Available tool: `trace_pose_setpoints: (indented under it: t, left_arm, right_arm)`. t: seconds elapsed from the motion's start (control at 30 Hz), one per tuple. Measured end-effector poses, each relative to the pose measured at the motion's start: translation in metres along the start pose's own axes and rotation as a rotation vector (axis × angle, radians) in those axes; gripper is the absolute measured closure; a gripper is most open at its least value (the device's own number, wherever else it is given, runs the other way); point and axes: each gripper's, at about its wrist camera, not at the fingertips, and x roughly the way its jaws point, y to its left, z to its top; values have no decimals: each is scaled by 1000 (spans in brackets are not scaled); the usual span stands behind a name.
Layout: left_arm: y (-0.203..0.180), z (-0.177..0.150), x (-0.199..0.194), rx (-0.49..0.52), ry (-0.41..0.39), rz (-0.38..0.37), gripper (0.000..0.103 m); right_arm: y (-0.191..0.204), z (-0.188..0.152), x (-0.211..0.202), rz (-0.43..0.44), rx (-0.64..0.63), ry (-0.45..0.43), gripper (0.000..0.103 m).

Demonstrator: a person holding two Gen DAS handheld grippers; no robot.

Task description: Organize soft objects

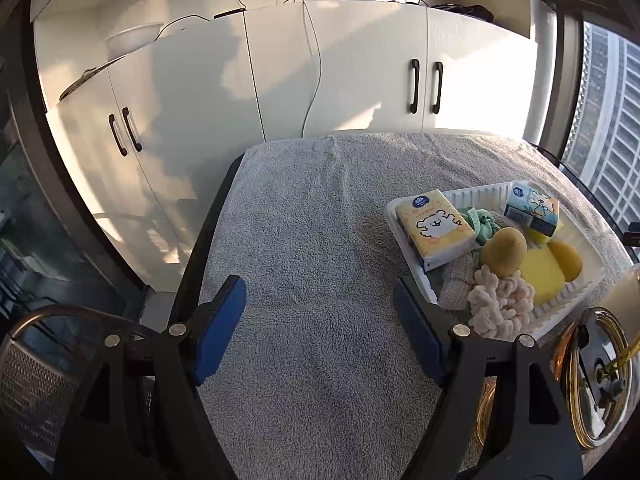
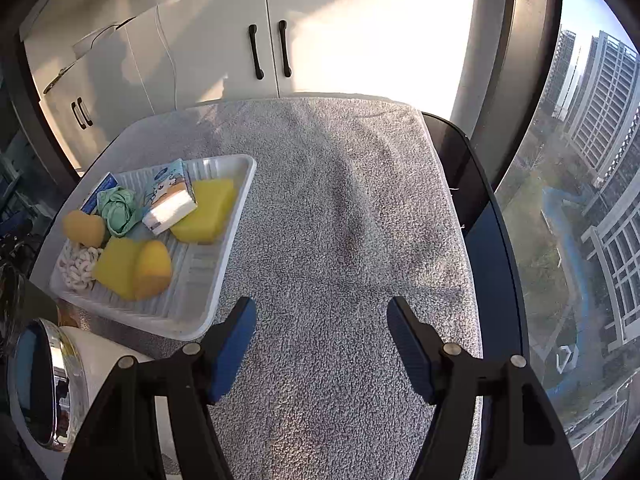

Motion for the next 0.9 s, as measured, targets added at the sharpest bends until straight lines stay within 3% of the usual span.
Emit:
trace_pose_setpoints:
  t: [0.33,0.77,0.9]
  left_arm:
    - [22,-46,-21,-85,17,13,28]
    - [8,-108,-64,-101,16,15,28]
    - [-4,-123,-82,-97,6,11,28]
  right_arm:
    - [-20,-52,-22,-39,57,0,32]
    - [-9,-124,-55,-28,156,-8,32]
    - [1,-144,-70,-62,186,-12,28]
